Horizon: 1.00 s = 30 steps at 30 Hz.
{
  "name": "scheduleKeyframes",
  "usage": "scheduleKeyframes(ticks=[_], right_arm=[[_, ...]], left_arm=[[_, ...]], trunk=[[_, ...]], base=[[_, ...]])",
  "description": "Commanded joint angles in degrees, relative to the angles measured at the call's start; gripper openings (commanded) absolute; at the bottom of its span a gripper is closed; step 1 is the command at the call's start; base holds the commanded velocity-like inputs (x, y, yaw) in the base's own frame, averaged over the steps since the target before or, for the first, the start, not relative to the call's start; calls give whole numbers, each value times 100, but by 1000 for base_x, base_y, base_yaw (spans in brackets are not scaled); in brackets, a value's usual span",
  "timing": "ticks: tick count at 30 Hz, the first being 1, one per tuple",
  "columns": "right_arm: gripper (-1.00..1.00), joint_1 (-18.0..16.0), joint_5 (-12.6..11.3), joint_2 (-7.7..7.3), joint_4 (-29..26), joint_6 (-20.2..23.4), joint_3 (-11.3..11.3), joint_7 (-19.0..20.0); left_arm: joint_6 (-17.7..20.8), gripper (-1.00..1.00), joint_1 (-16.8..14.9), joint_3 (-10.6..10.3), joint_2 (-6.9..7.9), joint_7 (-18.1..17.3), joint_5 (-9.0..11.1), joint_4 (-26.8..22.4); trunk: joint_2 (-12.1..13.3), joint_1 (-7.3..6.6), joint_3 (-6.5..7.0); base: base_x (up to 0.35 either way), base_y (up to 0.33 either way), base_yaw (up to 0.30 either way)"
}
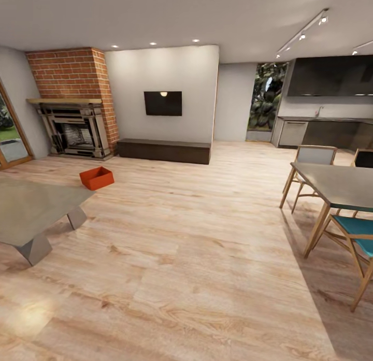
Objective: Move the two storage containers from the living room to the garage. In the garage, place one container on the floor and stack the other container on top of it (either order is fine).
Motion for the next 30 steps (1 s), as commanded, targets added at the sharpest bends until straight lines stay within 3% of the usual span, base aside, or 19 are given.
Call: scheduleKeyframes(ticks=[1, 30], right_arm=[[100, -7, -48, 5, 17, -20, 48, -7], [100, -1, -39, 5, 17, -20, 48, -11]], left_arm=[[-20, 100, -4, -5, -1, 24, -20, 7], [-20, 100, -4, -5, -1, 24, -29, 7]], trunk=[[-3, 3, -6], [-3, 3, -6]], base=[[322, 0, 0], [322, 0, 0]])
